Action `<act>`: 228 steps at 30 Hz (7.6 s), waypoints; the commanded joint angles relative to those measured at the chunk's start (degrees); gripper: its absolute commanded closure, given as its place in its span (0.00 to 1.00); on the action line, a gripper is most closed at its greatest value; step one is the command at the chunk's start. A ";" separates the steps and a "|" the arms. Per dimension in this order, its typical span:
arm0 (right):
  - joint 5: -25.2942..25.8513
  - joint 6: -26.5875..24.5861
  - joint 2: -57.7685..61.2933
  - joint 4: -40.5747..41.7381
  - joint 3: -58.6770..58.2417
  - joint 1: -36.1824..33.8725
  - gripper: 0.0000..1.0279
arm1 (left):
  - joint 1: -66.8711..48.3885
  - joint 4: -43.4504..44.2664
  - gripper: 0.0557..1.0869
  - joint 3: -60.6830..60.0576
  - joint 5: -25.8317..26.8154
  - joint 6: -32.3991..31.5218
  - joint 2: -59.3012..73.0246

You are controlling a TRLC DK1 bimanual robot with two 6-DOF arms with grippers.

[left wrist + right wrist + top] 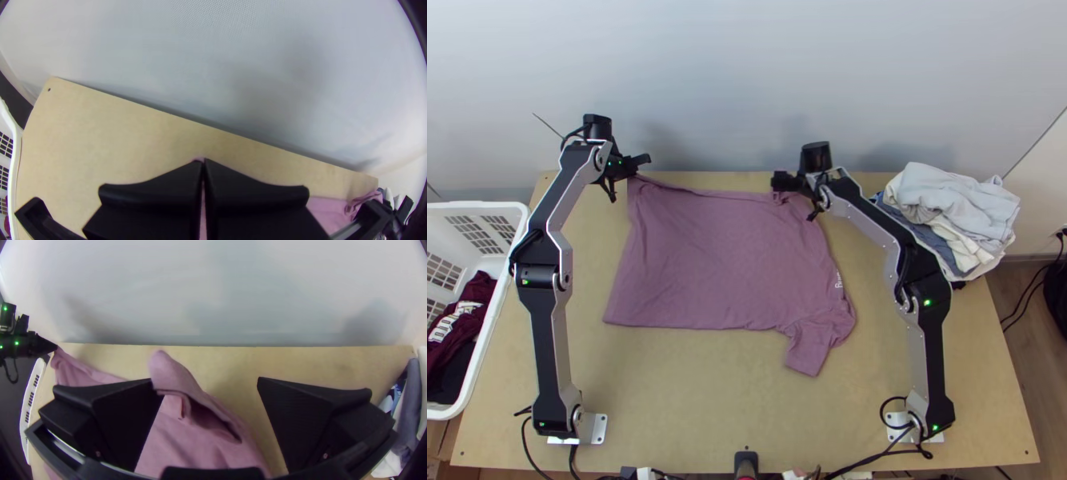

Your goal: Fold the t-shirt

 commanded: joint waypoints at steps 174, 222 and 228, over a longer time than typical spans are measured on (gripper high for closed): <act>-11.90 -1.61 3.80 -22.04 6.96 3.71 0.54 | -3.68 -12.55 0.96 -6.89 0.91 -1.15 -16.63; -11.20 -2.49 4.59 -24.50 8.89 3.63 0.33 | -3.16 -11.59 0.96 -6.80 0.91 -1.41 -16.98; -11.29 -3.28 4.77 -24.50 8.89 3.36 0.52 | -3.16 -11.67 0.96 -6.80 0.91 -1.50 -16.98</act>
